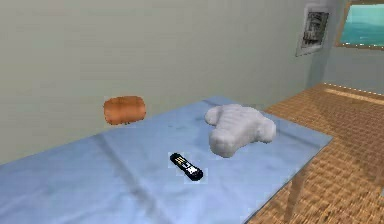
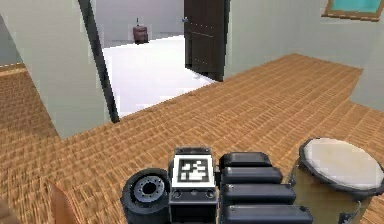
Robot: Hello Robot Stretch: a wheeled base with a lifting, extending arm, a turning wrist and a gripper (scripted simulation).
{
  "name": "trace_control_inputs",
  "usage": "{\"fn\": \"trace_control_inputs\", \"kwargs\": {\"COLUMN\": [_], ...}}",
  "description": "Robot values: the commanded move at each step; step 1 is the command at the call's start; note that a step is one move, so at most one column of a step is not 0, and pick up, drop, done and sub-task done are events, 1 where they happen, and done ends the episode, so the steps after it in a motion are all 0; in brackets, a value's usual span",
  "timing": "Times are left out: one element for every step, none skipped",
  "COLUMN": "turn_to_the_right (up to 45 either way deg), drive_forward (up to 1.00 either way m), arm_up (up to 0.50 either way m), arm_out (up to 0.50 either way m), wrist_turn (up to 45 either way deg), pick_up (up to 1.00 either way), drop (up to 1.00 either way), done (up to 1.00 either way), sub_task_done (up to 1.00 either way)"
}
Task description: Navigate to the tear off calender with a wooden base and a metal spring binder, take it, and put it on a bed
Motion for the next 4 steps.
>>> {"fn": "trace_control_inputs", "kwargs": {"turn_to_the_right": [18.0,-45.0,-24.0,-45.0], "drive_forward": [0.00,0.00,0.00,0.00], "arm_up": [0.00,0.00,0.00,0.00], "arm_out": [0.00,0.00,0.00,0.00], "wrist_turn": [0.0,0.0,0.0,0.0], "pick_up": [0.00,0.00,0.00,0.00], "drop": [0.00,0.00,0.00,0.00], "done": [0.00,0.00,0.00,0.00], "sub_task_done": [0.00,0.00,0.00,0.00]}}
